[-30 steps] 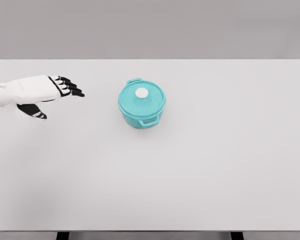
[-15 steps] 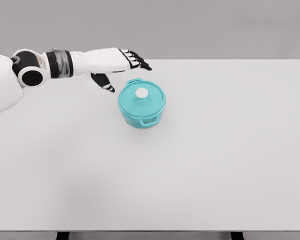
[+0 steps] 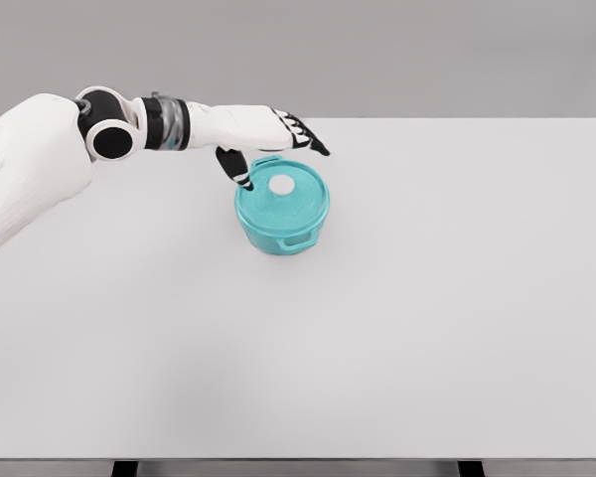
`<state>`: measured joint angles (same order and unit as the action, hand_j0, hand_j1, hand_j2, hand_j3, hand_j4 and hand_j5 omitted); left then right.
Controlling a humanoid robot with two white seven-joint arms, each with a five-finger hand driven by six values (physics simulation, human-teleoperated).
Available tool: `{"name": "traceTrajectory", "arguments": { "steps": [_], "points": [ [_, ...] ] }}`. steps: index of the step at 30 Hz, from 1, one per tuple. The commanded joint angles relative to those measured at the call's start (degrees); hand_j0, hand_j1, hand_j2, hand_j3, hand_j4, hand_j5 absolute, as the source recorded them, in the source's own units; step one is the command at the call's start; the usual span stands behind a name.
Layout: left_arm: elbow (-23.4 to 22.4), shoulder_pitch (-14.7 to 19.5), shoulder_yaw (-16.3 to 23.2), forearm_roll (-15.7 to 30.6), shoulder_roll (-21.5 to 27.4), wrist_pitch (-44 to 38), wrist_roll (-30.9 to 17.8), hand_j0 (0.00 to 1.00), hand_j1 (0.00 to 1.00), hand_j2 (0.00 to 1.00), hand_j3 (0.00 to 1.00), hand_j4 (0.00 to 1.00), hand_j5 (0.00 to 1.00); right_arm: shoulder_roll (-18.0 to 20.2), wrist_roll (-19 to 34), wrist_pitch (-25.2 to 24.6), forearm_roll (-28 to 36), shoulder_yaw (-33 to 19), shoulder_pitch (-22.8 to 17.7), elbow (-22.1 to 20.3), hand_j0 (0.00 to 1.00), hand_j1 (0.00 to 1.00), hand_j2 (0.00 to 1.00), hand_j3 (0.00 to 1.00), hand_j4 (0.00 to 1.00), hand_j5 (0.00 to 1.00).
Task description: Open the lid of the pot with left arm
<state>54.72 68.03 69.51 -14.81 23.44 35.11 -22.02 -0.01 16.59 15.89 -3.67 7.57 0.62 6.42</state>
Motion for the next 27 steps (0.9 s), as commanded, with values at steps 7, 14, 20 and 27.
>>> {"name": "traceTrajectory", "arguments": {
  "steps": [7, 14, 20, 27],
  "points": [
    [-1.20, 0.00, 0.01, 0.22, 0.12, -0.11, 0.04, 1.00, 1.00, 1.00, 1.00, 1.00, 1.00, 0.01, 0.02, 0.02, -0.02, -0.01, 0.00, 0.00, 1.00, 1.00, 1.00, 1.00, 1.00, 1.00],
    [-1.20, 0.18, -0.16, 0.31, 0.21, -0.11, 0.22, 1.00, 1.00, 1.00, 1.00, 1.00, 1.00, 0.01, 0.02, 0.02, -0.02, -0.01, 0.00, 0.00, 1.00, 1.00, 1.00, 1.00, 1.00, 1.00],
    [1.35, 0.18, 0.72, -1.36, -0.32, -0.11, -0.13, 1.00, 1.00, 1.00, 1.00, 1.00, 1.00, 0.01, 0.02, 0.02, -0.02, -0.01, 0.00, 0.00, 1.00, 1.00, 1.00, 1.00, 1.00, 1.00],
    [4.08, 2.20, 3.53, -2.94, 0.21, -0.11, -0.05, 1.00, 1.00, 1.00, 1.00, 1.00, 1.00, 0.01, 0.02, 0.02, -0.02, -0.01, 0.00, 0.00, 1.00, 1.00, 1.00, 1.00, 1.00, 1.00]
  ]
}}
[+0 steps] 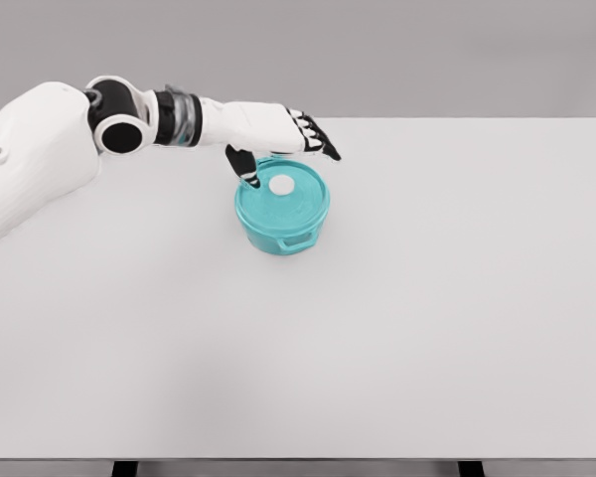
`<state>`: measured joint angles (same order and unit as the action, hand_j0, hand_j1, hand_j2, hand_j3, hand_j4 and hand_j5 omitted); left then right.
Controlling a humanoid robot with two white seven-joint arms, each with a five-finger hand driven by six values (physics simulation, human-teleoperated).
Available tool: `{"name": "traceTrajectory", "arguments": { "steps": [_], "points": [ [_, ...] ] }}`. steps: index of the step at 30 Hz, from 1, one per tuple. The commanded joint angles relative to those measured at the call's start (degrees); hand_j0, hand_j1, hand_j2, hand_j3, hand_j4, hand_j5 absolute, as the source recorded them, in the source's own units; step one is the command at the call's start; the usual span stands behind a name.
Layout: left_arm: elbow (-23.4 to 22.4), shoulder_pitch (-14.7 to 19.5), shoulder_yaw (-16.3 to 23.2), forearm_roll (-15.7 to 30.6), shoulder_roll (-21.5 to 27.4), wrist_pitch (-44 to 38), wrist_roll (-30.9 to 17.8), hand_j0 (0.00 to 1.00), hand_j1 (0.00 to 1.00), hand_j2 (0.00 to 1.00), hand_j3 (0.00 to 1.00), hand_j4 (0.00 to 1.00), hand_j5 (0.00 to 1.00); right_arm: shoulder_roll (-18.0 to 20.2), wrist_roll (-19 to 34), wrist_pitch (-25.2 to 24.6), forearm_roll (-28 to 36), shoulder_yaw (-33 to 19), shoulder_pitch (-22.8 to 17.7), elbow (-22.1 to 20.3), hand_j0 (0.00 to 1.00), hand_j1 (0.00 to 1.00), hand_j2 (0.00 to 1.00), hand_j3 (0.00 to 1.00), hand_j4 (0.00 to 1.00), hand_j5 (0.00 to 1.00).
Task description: Open the lid of the pot with left arm
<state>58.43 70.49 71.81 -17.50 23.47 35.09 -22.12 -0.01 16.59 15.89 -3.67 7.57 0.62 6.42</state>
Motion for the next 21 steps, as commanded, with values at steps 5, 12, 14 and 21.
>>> {"name": "traceTrajectory", "arguments": {
  "steps": [5, 12, 14, 21],
  "points": [
    [-0.33, 0.88, 4.04, -0.34, 0.26, -0.09, -0.81, 1.00, 1.00, 1.00, 1.00, 1.00, 1.00, 0.01, 0.02, 0.02, -0.02, -0.01, 0.00, 0.00, 1.00, 1.00, 1.00, 1.00, 1.00, 1.00],
    [-1.30, 1.06, 3.96, -0.25, 0.00, -0.09, -3.28, 1.00, 1.00, 1.00, 1.00, 1.00, 1.00, 0.01, 0.02, 0.02, -0.02, -0.01, 0.00, 0.00, 1.00, 1.00, 1.00, 1.00, 1.00, 1.00],
    [-1.30, 1.06, 4.04, -0.25, 0.00, -0.09, -3.10, 1.00, 1.00, 1.00, 1.00, 1.00, 1.00, 0.01, 0.02, 0.02, -0.02, -0.01, 0.00, 0.00, 1.00, 1.00, 1.00, 1.00, 1.00, 1.00],
    [-1.21, 1.06, 4.04, -0.25, 0.18, -0.09, -2.93, 1.00, 1.00, 1.00, 1.00, 1.00, 1.00, 0.01, 0.02, 0.02, -0.02, -0.01, 0.00, 0.00, 1.00, 1.00, 1.00, 1.00, 1.00, 1.00]
  ]
}}
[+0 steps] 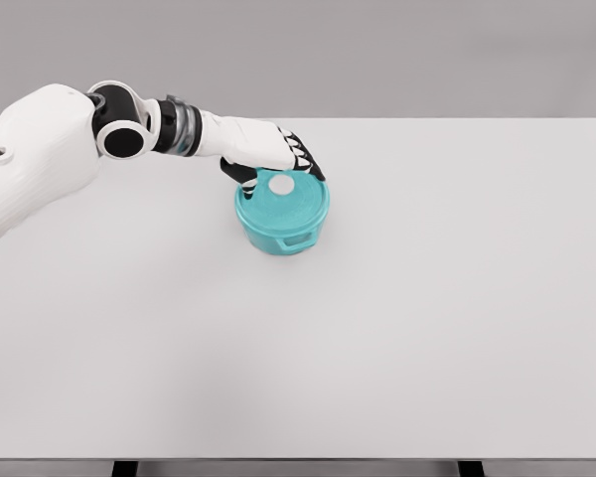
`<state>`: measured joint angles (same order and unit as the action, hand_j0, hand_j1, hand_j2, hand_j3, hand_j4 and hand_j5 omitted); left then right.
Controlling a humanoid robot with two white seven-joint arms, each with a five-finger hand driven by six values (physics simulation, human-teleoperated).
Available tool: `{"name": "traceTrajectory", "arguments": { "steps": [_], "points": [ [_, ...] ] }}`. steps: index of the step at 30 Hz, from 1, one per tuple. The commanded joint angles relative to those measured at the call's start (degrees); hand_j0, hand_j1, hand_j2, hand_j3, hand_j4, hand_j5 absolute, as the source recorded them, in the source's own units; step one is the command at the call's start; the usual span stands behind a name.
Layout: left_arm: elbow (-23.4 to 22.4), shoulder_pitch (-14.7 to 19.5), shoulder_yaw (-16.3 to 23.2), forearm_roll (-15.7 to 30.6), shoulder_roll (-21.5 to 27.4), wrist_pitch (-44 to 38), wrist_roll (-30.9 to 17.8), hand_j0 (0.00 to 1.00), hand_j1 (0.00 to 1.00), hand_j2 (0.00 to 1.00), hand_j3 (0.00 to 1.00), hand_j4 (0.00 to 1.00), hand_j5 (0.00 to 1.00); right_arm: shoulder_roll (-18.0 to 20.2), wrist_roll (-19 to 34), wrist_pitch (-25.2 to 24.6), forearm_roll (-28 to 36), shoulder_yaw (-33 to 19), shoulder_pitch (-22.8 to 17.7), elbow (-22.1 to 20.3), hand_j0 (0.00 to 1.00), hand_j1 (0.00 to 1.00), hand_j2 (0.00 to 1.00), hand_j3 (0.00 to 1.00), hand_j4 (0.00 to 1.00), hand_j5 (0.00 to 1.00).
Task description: Open the lid of the pot with left arm
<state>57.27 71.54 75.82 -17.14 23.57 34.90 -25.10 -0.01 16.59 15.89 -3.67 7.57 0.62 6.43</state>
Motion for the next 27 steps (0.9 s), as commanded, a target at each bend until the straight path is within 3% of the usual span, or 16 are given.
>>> {"name": "traceTrajectory", "arguments": {
  "steps": [1, 3, 4, 7, 10, 14, 17, 20, 22, 25, 27],
  "points": [
    [-0.05, 0.00, 0.12, -0.62, 0.07, 0.10, 0.13, 1.00, 1.00, 1.00, 1.00, 1.00, 1.00, 0.01, 0.02, 0.02, -0.02, -0.01, 0.00, -0.01, 1.00, 1.00, 1.00, 1.00, 1.00, 1.00],
    [0.04, 0.00, 0.12, -0.62, 0.07, 0.10, -0.04, 1.00, 1.00, 1.00, 1.00, 1.00, 1.00, 0.01, 0.02, 0.02, -0.02, -0.01, 0.00, -0.01, 1.00, 1.00, 1.00, 1.00, 1.00, 1.00],
    [0.04, 0.00, 0.29, -0.62, 0.07, 0.10, -0.13, 0.91, 0.91, 0.91, 0.91, 0.91, 0.91, 0.01, 0.02, 0.02, -0.02, -0.01, 0.00, -0.01, 1.00, 1.00, 1.00, 1.00, 1.00, 1.00],
    [-0.05, 0.00, 1.70, -0.35, 0.07, 0.10, -0.13, 0.42, 0.42, 0.42, 0.42, 0.42, 0.42, 0.01, 0.02, 0.02, -0.02, -0.01, 0.00, -0.01, 1.00, 1.00, 1.00, 1.00, 1.00, 1.00],
    [0.04, 0.00, 1.70, -0.27, 0.07, 0.10, -0.13, 0.30, 0.30, 0.30, 0.30, 0.30, 0.30, 0.01, 0.02, 0.02, -0.02, -0.01, 0.00, -0.01, 1.00, 1.00, 1.00, 1.00, 1.00, 1.00],
    [0.39, 0.00, 1.17, 0.17, 1.21, 0.10, 0.40, 0.29, 0.29, 0.29, 0.29, 0.29, 0.29, 0.01, 0.02, 0.02, -0.02, -0.01, 0.00, -0.01, 1.00, 1.00, 1.00, 1.00, 1.00, 1.00],
    [1.00, 1.49, 1.44, 3.86, 4.73, 0.10, 0.57, 0.29, 0.29, 0.29, 0.29, 0.29, 0.29, 0.01, 0.02, 0.02, -0.02, -0.01, 0.00, -0.01, 1.00, 1.00, 1.00, 1.00, 1.00, 1.00],
    [4.52, 4.22, 1.44, 5.97, 10.97, 0.10, 2.60, 0.29, 0.29, 0.29, 0.29, 0.29, 0.29, 0.01, 0.02, 0.02, -0.02, -0.01, 0.00, -0.01, 1.00, 1.00, 1.00, 1.00, 1.00, 1.00],
    [4.35, 4.57, 1.70, 6.50, 15.10, 0.10, 2.60, 0.29, 0.29, 0.29, 0.29, 0.29, 0.29, 0.01, 0.02, 0.02, -0.02, -0.01, 0.00, -0.01, 1.00, 1.00, 1.00, 1.00, 1.00, 1.00],
    [1.45, 2.73, 1.70, 6.33, 20.29, 0.10, 2.42, 0.29, 0.29, 0.29, 0.29, 0.29, 0.29, 0.01, 0.02, 0.02, -0.02, -0.01, 0.00, -0.01, 1.00, 1.00, 1.00, 1.00, 1.00, 1.00],
    [-5.58, -0.35, 1.26, 6.06, 20.99, 0.10, 2.42, 0.31, 0.31, 0.31, 0.31, 0.31, 0.31, 0.01, 0.02, 0.02, -0.02, -0.01, 0.00, 0.08, 1.00, 1.00, 1.00, 1.00, 1.00, 1.00]
  ]
}}
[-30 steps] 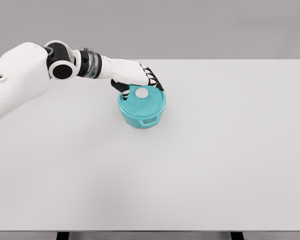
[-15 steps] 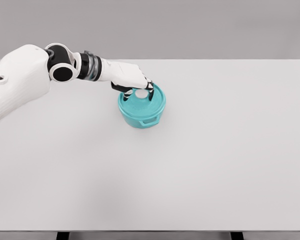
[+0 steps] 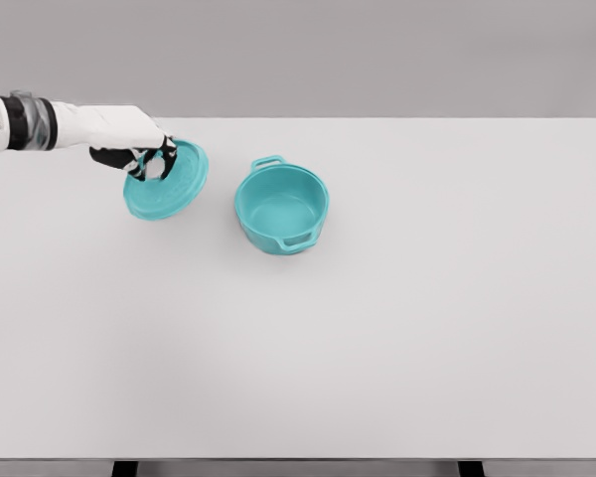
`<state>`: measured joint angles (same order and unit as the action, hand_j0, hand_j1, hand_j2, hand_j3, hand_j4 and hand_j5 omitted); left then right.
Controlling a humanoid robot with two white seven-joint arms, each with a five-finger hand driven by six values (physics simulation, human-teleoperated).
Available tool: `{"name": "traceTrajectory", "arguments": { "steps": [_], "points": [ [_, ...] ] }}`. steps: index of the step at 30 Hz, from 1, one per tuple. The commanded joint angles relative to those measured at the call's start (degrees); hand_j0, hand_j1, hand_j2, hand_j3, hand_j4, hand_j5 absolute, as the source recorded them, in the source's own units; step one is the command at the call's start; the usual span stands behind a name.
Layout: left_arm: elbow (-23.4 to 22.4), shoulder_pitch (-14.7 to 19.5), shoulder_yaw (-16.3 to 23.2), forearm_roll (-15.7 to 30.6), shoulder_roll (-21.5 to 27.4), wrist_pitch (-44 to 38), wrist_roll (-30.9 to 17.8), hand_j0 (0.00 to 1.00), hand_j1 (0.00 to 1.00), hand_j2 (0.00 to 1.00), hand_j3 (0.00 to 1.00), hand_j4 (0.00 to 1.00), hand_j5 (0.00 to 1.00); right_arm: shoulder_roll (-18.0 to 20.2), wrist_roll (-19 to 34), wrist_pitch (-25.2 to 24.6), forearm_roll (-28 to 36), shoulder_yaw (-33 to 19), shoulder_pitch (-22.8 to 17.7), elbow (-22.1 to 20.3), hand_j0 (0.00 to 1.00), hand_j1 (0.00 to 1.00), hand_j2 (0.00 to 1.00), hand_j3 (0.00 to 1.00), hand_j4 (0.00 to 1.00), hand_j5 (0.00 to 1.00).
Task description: Open the lid of the pot with left arm
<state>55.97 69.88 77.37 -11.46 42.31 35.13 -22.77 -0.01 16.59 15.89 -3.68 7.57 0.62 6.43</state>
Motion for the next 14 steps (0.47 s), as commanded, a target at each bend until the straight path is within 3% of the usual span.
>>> {"name": "traceTrajectory", "arguments": {
  "steps": [1, 2, 3, 4, 6, 12, 14],
  "points": [
    [-5.34, 0.00, -0.73, 0.30, 2.25, -0.13, 0.01, 0.31, 0.31, 0.31, 0.31, 0.31, 0.31, 0.01, 0.02, 0.02, -0.01, -0.01, 0.00, -0.02, 1.00, 1.00, 1.00, 1.00, 1.00, 1.00],
    [-5.25, -0.97, -0.99, 0.13, 1.82, -0.13, 0.01, 0.34, 0.34, 0.34, 0.34, 0.34, 0.34, 0.01, 0.02, 0.02, -0.01, -0.01, 0.00, -0.02, 1.00, 1.00, 1.00, 1.00, 1.00, 1.00],
    [-4.82, -0.97, -1.17, 0.13, 1.46, -0.13, 0.10, 0.84, 0.84, 0.84, 0.84, 0.84, 0.84, 0.01, 0.02, 0.02, -0.01, -0.01, 0.00, -0.02, 1.00, 1.00, 1.00, 1.00, 1.00, 1.00],
    [-4.03, -1.06, -1.25, 0.30, -0.03, -0.13, 0.10, 1.00, 1.00, 1.00, 1.00, 1.00, 1.00, 0.01, 0.02, 0.02, -0.01, -0.01, 0.00, 0.07, 1.00, 1.00, 1.00, 1.00, 1.00, 1.00],
    [-0.86, -1.58, -1.34, 0.74, -0.12, -0.13, 0.10, 1.00, 1.00, 1.00, 1.00, 1.00, 1.00, 0.01, 0.02, 0.02, -0.01, -0.01, 0.00, -0.02, 1.00, 1.00, 1.00, 1.00, 1.00, 1.00],
    [0.37, -1.85, -3.10, 1.00, 0.32, -0.13, 0.10, 1.00, 1.00, 1.00, 1.00, 1.00, 1.00, 0.01, 0.02, 0.02, -0.01, -0.01, 0.00, -0.02, 1.00, 1.00, 1.00, 1.00, 1.00, 1.00],
    [5.73, -3.25, -3.27, 4.16, 2.78, -0.13, 0.10, 1.00, 1.00, 1.00, 1.00, 1.00, 1.00, 0.01, 0.02, 0.02, -0.01, -0.01, 0.00, -0.02, 1.00, 1.00, 1.00, 1.00, 1.00, 1.00]
  ]
}}
